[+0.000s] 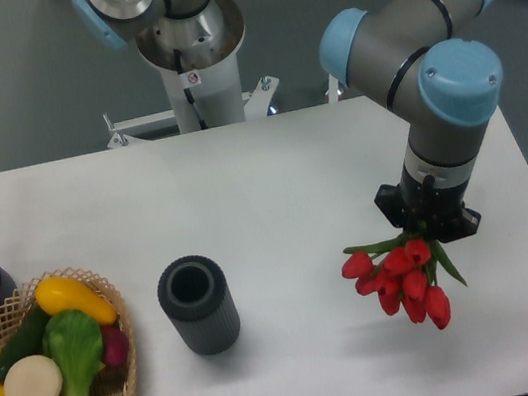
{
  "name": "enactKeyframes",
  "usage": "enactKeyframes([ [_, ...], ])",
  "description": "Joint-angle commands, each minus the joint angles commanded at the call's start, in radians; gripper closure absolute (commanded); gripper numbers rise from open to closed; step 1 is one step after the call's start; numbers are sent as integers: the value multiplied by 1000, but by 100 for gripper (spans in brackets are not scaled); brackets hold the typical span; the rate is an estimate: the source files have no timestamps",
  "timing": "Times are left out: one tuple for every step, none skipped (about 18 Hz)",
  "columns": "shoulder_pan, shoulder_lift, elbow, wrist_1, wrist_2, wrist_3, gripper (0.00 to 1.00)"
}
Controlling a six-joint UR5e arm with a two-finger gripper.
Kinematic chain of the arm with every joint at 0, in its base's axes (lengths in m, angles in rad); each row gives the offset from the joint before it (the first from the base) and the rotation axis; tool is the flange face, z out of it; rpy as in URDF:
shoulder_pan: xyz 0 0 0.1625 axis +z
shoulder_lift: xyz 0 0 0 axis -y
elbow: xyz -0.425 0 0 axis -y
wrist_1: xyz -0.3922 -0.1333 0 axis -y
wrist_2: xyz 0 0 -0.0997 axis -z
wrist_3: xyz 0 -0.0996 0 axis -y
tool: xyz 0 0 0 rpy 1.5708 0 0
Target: Insert the flowers into the vase
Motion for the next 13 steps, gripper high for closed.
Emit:
enactKeyframes([
  [0,0,0,0,0,0,92],
  [0,0,2,0,0,0,92],
  [0,3,2,0,0,2,92],
  [2,5,2,2,0,2,92],
  [2,5,5,3,-3,0,92],
  [2,9,5,6,-6,0,92],
  [2,17,6,8,-9,0,92],
  [2,21,6,11,-12,0,93],
  [2,23,6,15,-18,-2,94],
  [-2,25,6,20,-28,-2,94],
  [-3,31,-1,20,-32,-2,94],
  [-5,43,-6,20,-46,-3,93],
  [-5,55,-8,20,-70,-5,94],
])
